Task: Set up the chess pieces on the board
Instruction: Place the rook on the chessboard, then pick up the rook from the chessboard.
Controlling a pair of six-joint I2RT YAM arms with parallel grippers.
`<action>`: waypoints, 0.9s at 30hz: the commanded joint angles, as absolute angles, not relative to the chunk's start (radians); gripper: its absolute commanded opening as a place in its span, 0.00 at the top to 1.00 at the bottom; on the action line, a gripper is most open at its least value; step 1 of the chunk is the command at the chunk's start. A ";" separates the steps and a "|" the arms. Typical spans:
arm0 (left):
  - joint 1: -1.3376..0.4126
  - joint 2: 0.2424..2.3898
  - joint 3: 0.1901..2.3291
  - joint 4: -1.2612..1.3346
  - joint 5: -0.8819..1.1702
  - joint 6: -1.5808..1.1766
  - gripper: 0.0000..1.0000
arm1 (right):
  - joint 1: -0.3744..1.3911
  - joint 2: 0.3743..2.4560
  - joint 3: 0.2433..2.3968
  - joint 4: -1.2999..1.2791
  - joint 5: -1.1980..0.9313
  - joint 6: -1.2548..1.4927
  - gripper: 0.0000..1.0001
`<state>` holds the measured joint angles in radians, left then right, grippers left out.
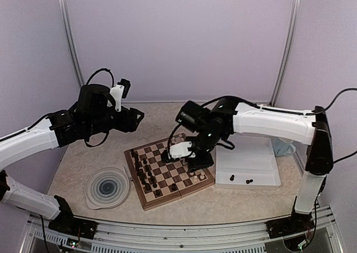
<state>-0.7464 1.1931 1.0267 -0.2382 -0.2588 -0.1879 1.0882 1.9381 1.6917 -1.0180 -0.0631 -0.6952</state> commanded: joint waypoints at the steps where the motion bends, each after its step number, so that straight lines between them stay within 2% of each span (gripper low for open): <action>1: -0.891 1.285 1.078 -0.513 -0.189 -0.165 0.30 | 0.885 1.688 1.563 -0.952 -0.143 -0.702 0.57; 5: -0.973 1.427 1.153 -0.627 -0.081 -0.179 0.35 | 0.676 1.535 1.375 -0.792 -0.262 -0.663 0.54; 11: -1.027 1.644 1.282 -0.728 0.044 -0.186 0.44 | 0.413 1.368 1.018 -0.419 -0.432 -0.570 0.52; 14: -1.031 1.729 1.331 -0.766 0.077 -0.196 0.46 | 0.378 1.330 0.925 -0.340 -0.460 -0.559 0.50; 19: -1.039 1.798 1.367 -0.783 0.124 -0.197 0.46 | 0.372 1.331 0.911 -0.339 -0.453 -0.564 0.49; 27: -1.079 1.894 1.428 -0.774 0.143 -0.212 0.54 | 0.371 1.354 0.917 -0.345 -0.468 -0.571 0.50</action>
